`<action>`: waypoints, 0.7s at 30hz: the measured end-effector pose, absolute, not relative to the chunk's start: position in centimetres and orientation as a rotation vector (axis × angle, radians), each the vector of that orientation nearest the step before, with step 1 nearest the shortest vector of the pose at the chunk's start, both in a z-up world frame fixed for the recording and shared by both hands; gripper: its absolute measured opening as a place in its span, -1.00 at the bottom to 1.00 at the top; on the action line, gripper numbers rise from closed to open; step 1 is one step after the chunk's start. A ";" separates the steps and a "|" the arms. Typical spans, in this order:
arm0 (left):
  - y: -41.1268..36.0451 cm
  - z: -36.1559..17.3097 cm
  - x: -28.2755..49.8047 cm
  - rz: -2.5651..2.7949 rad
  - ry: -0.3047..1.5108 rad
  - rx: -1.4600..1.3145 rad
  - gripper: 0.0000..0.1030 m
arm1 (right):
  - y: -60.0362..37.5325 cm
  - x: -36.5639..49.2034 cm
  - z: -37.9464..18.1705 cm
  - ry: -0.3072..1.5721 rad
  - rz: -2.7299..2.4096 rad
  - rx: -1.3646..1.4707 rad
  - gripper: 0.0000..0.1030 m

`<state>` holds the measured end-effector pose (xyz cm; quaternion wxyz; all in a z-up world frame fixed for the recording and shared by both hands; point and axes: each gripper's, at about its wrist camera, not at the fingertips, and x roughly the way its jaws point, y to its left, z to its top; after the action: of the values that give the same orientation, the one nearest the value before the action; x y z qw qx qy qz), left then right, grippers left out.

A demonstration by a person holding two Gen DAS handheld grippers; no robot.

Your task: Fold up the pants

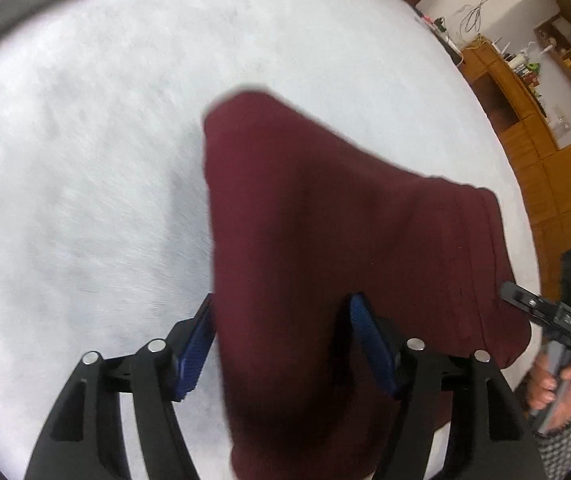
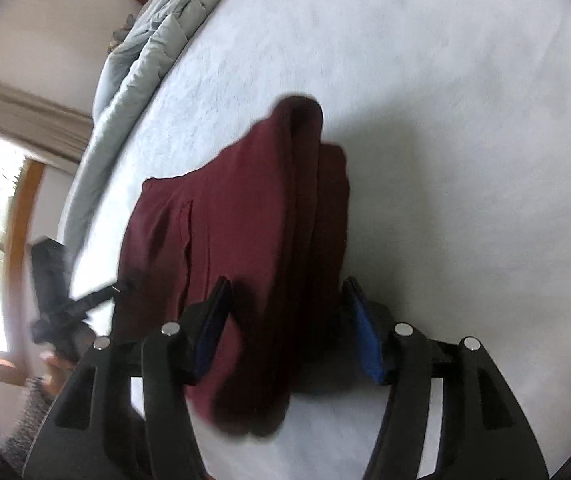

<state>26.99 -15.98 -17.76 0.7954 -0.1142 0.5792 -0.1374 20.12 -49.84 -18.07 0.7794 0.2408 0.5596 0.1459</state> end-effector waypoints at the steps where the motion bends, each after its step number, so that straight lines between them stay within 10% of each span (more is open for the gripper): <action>1: -15.9 -16.5 26.4 -0.247 1.228 -0.220 0.33 | -49.4 19.3 -16.6 1.185 0.301 0.467 0.05; 8: -16.4 -10.7 20.8 -0.244 1.029 -0.264 0.49 | -44.4 14.5 -10.0 1.051 0.304 0.312 -0.04; 21: -16.5 -16.1 19.9 -0.261 1.161 -0.166 0.49 | -44.1 13.9 -16.1 1.193 0.220 0.405 -0.07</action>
<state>19.85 -16.49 -16.11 0.8249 -0.0783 0.5462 -0.1228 13.88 -44.11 -16.09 0.8024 0.1890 0.5567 0.1028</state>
